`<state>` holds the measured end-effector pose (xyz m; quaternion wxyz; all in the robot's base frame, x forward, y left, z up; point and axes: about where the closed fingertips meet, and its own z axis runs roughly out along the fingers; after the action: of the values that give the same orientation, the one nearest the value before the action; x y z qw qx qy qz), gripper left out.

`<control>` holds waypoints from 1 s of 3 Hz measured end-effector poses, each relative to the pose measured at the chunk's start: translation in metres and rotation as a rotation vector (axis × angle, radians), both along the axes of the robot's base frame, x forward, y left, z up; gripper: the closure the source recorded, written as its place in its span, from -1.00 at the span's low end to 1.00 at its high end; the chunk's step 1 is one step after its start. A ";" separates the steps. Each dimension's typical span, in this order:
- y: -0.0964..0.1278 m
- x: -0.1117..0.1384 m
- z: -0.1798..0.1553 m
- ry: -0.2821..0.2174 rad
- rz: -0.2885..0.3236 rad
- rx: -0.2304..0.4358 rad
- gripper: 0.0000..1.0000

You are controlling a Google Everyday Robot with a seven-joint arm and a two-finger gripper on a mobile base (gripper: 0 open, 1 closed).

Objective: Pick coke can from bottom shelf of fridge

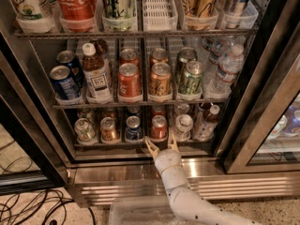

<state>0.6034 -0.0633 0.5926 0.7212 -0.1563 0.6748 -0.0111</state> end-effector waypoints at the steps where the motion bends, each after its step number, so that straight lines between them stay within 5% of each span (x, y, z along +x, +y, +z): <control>1: -0.005 0.008 0.004 -0.011 -0.017 0.004 -0.26; 3: -0.005 0.021 0.001 0.008 -0.028 0.020 -0.24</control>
Offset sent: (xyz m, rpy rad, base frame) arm 0.0230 -0.0106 0.0031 0.0185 -0.0012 -0.0407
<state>0.6246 -0.0684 0.5938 0.7200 -0.1397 0.6797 -0.0138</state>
